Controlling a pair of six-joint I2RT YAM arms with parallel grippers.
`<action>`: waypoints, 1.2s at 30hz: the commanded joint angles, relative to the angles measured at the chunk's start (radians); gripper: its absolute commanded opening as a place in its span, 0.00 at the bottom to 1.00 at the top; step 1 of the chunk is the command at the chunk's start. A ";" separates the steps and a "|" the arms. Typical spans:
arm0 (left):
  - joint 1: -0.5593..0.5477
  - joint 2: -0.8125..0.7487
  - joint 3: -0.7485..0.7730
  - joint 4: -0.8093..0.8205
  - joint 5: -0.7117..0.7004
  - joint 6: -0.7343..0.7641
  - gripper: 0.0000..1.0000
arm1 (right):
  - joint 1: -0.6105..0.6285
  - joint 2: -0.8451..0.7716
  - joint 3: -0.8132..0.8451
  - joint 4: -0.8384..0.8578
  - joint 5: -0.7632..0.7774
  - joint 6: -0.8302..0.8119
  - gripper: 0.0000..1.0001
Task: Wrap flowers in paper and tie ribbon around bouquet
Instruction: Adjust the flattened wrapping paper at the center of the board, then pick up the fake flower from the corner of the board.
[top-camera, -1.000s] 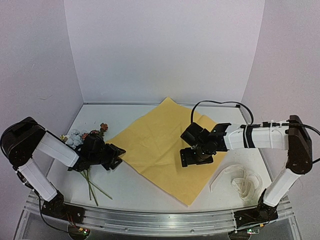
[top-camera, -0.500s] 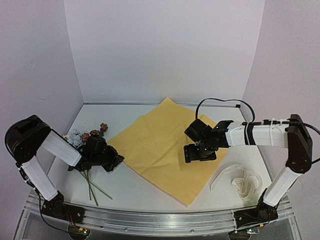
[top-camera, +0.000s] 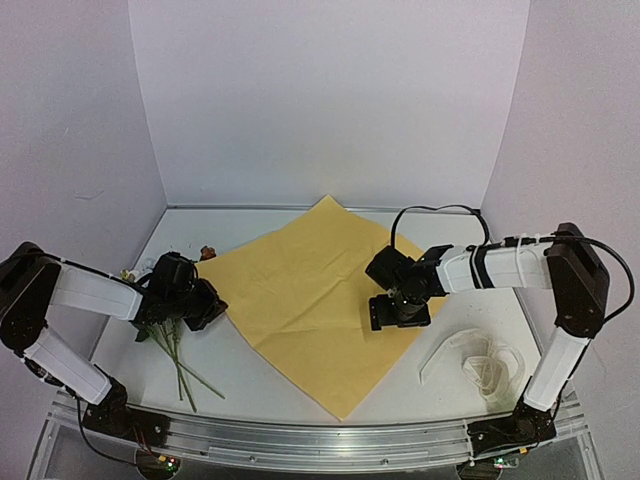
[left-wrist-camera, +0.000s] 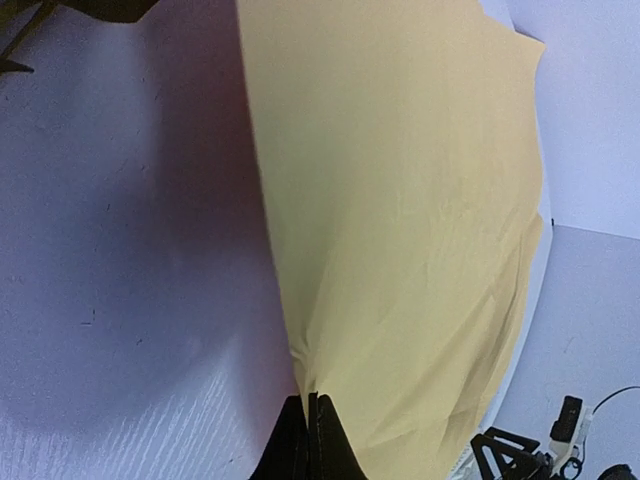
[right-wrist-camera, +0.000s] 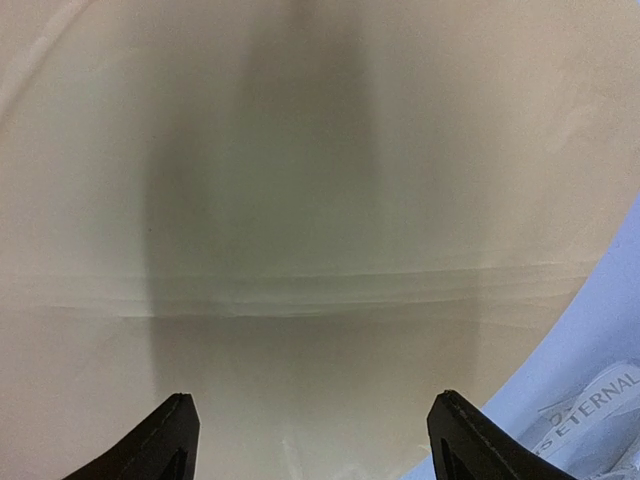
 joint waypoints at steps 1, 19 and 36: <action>0.001 -0.029 0.052 -0.064 0.009 0.063 0.09 | -0.002 0.001 0.022 0.014 -0.005 0.026 0.81; 0.004 -0.352 0.200 -0.932 -0.435 -0.133 0.87 | -0.001 -0.031 0.058 0.014 -0.058 0.038 0.86; 0.107 -0.280 0.094 -0.794 -0.380 -0.009 0.91 | -0.001 -0.029 0.082 0.028 -0.087 0.033 0.91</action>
